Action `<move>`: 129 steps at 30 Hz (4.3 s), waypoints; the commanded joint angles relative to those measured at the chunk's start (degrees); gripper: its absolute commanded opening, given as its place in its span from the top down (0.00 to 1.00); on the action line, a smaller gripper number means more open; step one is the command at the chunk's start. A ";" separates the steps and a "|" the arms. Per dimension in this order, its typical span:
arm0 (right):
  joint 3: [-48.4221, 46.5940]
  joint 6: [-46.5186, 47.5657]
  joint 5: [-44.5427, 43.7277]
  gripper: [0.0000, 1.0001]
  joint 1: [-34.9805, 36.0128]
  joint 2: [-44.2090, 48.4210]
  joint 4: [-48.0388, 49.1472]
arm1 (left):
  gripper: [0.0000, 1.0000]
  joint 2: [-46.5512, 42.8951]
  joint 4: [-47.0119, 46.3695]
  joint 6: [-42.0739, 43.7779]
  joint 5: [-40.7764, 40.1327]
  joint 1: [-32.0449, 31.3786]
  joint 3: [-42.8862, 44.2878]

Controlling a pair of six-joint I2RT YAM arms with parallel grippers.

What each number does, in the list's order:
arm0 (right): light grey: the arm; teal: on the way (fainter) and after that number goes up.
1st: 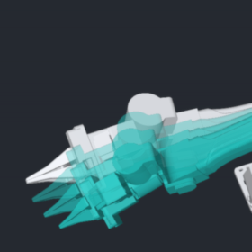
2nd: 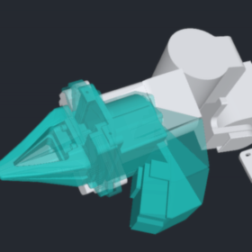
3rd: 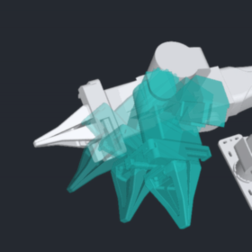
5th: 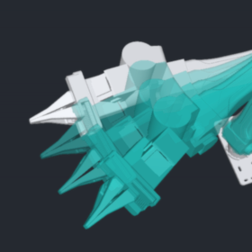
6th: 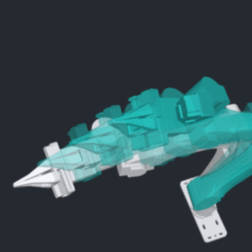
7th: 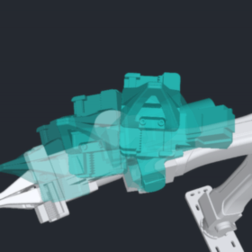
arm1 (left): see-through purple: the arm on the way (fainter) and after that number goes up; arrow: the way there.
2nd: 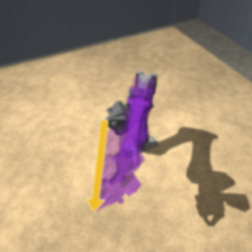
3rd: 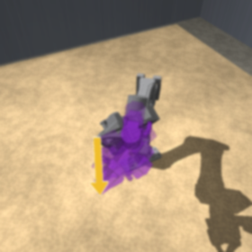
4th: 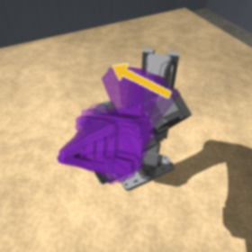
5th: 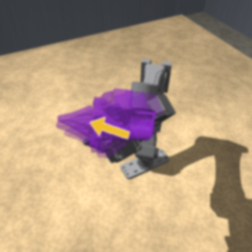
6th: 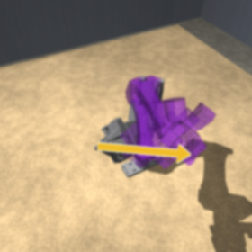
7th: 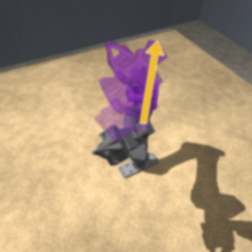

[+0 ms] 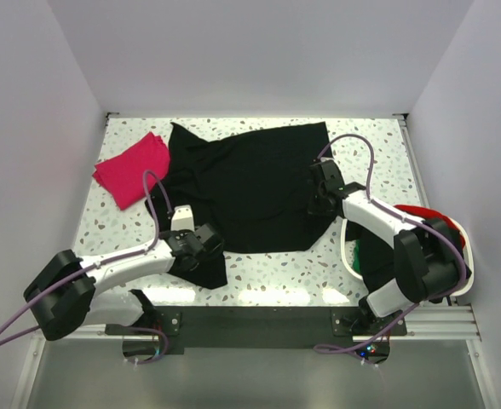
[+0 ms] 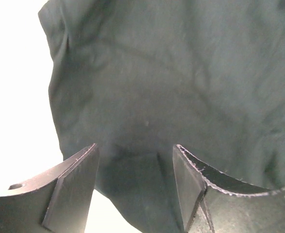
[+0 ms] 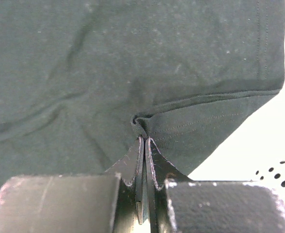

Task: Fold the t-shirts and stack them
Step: Flatten the tshirt out, then fold the tshirt

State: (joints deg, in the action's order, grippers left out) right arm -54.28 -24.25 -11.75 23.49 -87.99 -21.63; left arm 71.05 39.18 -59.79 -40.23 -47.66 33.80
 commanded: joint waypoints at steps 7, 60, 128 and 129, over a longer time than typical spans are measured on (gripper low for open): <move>0.58 1.05 3.66 1.00 -0.28 1.50 3.43 | 0.37 1.02 1.96 -8.68 -0.55 -2.35 -1.46; 0.76 0.61 0.68 1.00 -0.28 5.27 0.27 | 1.00 4.10 1.17 -4.82 -7.32 -2.17 2.23; -9.87 -7.21 -5.31 1.00 -0.28 29.65 -45.95 | 1.00 -12.78 36.23 -16.25 -6.10 -27.84 33.95; -11.44 -7.56 -4.43 1.00 -0.37 28.93 -48.40 | 1.00 -12.43 36.23 -15.80 -4.70 -27.75 34.74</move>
State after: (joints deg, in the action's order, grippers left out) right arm -61.80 -30.48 -16.60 23.29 -56.29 -61.73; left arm 57.28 67.29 -70.85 -49.06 -75.16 64.47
